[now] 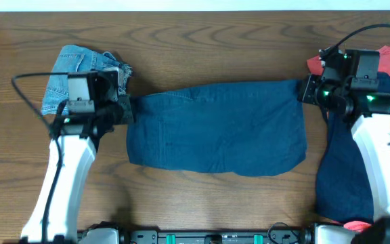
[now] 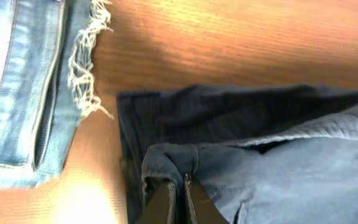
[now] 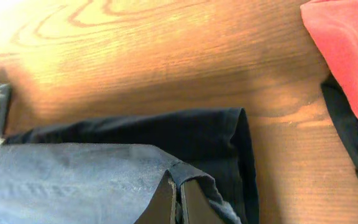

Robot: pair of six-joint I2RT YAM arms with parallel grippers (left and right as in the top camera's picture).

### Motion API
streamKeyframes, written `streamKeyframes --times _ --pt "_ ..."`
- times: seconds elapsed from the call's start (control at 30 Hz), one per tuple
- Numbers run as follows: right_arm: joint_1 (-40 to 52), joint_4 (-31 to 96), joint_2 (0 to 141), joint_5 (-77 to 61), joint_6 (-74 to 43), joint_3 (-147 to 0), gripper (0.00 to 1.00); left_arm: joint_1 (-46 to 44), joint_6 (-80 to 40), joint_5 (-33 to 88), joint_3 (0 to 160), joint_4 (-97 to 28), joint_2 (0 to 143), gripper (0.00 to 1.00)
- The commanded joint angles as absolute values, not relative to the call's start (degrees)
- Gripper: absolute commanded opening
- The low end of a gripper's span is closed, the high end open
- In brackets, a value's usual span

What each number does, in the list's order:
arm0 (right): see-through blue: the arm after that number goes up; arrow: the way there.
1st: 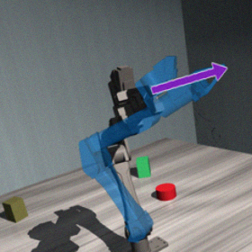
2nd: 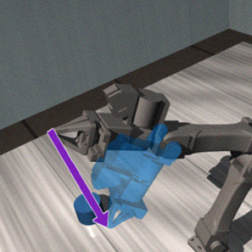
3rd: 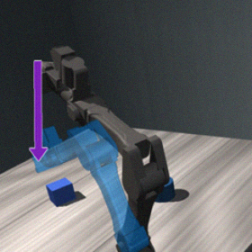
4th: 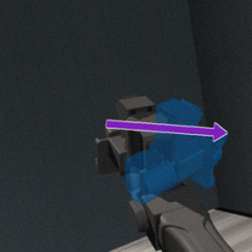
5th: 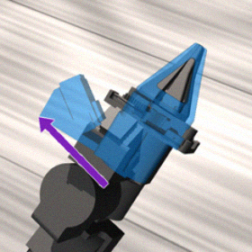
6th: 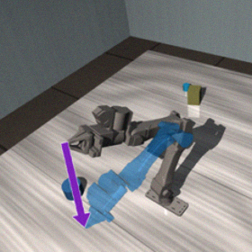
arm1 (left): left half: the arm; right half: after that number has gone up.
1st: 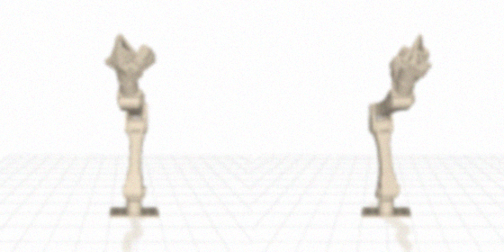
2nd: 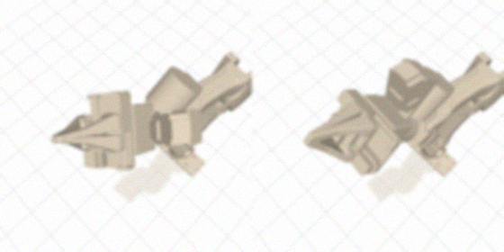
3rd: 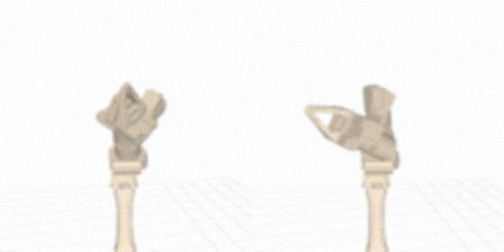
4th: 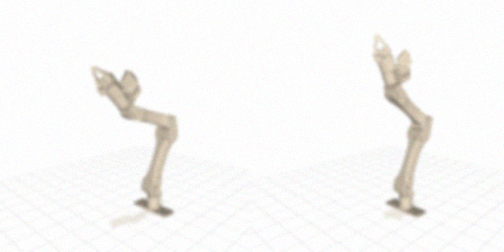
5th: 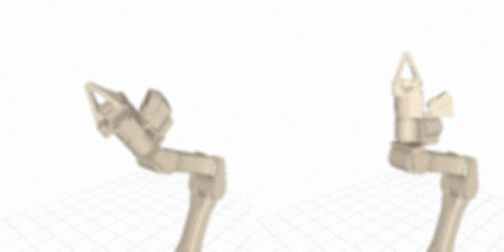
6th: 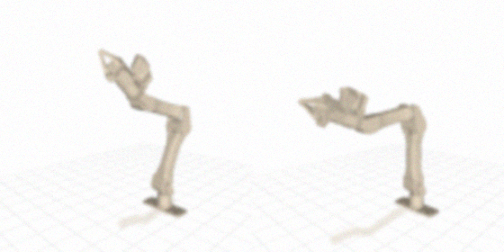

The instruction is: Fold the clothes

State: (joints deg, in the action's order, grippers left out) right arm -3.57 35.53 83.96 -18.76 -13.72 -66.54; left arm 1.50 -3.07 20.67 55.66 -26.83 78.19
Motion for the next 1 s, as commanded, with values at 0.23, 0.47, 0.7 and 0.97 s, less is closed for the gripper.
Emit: streamKeyframes --times 0.23,0.47,0.7,0.97 --pt "-4.5 31.9 95.0 -9.2 -14.5 -66.7 0.64 1.9 -2.7 20.5 56.1 -19.4 90.8 0.55" --pt "-4.5 41.5 93.4 -14.5 -6.8 -66.7 0.58 1.8 -2.6 22.2 56.1 -27.5 85.8 0.59" --pt "1.1 55.4 92.7 -27.4 -3.1 -66.6 0.21 -0.8 -2.6 26.7 54.6 -35.7 85.4 0.20" --pt "9.6 64.3 93.8 -7.1 -23.6 -59.5 0.36 -1.7 -3.2 19.4 49.6 -38.0 89.2 0.09"
